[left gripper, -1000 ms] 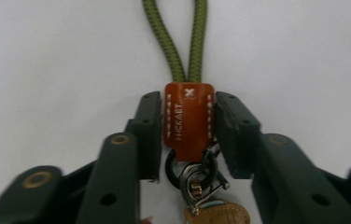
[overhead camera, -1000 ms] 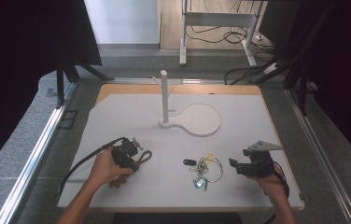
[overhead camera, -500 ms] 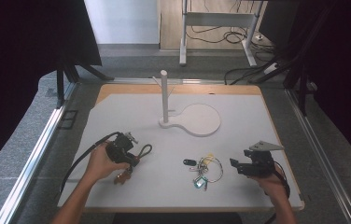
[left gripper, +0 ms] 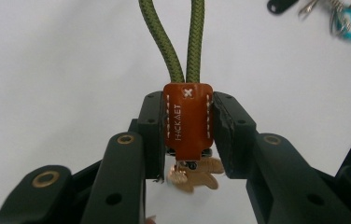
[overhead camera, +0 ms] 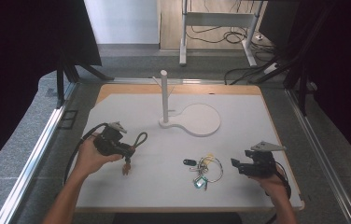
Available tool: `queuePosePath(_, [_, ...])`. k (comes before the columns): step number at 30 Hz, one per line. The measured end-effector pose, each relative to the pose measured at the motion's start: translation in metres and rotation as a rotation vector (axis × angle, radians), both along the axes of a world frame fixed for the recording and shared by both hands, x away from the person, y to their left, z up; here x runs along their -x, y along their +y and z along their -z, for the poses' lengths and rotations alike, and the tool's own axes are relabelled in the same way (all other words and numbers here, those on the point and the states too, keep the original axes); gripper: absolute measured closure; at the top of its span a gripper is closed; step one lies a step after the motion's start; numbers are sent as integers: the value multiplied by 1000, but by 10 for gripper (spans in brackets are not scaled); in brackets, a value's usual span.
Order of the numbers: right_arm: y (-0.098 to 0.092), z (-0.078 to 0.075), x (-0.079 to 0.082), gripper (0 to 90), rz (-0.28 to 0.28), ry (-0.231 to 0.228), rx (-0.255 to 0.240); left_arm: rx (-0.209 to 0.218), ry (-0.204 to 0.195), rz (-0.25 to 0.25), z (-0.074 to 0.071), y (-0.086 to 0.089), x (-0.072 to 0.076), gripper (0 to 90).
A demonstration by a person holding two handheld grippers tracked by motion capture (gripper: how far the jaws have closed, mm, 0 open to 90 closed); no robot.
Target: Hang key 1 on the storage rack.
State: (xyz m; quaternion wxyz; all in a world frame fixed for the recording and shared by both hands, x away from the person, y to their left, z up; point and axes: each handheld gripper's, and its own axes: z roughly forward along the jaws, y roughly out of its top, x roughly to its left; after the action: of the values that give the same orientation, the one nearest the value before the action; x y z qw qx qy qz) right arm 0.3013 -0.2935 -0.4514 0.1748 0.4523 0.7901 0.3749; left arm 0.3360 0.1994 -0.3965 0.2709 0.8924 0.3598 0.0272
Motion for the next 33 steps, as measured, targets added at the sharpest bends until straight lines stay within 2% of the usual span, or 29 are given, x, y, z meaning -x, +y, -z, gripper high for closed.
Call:
queuePosePath(4, [-1, -1, 2, 288, 2, -5, -4, 9, -9, 6, -9, 3, -2, 668])
queuePosePath(13, [0, 3, 0, 288, -1, 6, 4, 25, -22, 6, -17, 4, -7, 667])
queuePosePath(20, [0, 1, 1, 290, 0, 0, -2, 40, -45, 9, -30, 2, -10, 667])
queuePosePath(23, [1, 1, 1, 290, -9, 5, -9, 65, -52, 9, -35, 0, -12, 667])
queuePosePath(33, [-1, 0, 3, 291, -5, 3, -15, 98, -72, 6, -50, 0, -17, 667])
